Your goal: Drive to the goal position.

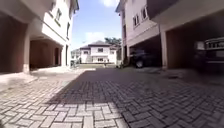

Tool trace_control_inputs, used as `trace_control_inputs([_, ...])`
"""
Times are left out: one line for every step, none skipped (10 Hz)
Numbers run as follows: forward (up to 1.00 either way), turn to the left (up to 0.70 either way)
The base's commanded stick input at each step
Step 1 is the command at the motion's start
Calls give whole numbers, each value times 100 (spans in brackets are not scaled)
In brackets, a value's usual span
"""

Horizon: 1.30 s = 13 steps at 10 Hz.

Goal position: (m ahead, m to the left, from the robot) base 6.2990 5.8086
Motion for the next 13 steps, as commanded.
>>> trace_control_inputs([50, 0])
trace_control_inputs([50, 0])
trace_control_inputs([50, 0])
trace_control_inputs([50, 0])
trace_control_inputs([50, 0])
trace_control_inputs([50, 0])
trace_control_inputs([50, 0])
trace_control_inputs([50, 0])
trace_control_inputs([50, 0])
trace_control_inputs([50, 0])
trace_control_inputs([50, 0])
trace_control_inputs([50, 0])
trace_control_inputs([50, 0])
